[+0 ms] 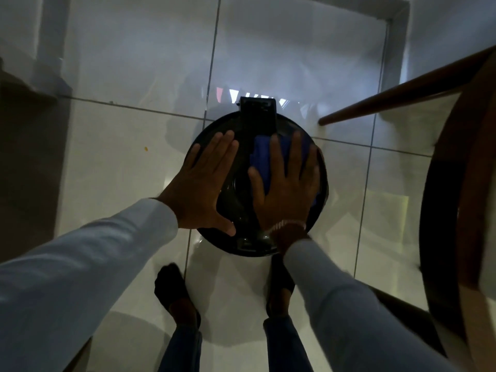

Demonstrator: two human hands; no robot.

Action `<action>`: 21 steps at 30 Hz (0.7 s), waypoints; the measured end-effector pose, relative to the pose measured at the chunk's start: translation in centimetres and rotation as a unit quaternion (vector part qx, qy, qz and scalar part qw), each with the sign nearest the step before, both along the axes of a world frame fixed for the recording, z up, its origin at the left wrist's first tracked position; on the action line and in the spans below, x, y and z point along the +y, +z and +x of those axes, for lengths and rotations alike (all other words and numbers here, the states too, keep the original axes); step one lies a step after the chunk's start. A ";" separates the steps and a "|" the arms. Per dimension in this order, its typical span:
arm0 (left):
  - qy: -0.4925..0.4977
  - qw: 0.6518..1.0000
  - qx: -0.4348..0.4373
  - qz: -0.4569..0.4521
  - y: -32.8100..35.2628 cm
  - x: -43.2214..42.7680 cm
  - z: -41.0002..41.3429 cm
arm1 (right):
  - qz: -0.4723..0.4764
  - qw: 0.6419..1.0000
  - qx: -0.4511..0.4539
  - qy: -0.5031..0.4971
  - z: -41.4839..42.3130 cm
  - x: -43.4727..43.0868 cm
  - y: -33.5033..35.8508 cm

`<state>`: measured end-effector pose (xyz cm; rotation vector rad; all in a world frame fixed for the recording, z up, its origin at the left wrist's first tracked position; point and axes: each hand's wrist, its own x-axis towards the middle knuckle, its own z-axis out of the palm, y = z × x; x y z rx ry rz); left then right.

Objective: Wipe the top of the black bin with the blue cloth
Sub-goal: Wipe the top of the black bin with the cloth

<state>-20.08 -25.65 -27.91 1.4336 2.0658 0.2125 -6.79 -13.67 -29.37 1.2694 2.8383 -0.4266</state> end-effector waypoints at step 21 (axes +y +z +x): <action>0.014 0.999 -0.013 0.030 -0.5 -0.3 0.2 | -0.025 0.998 0.007 0.049 -2.4 2.9 0.8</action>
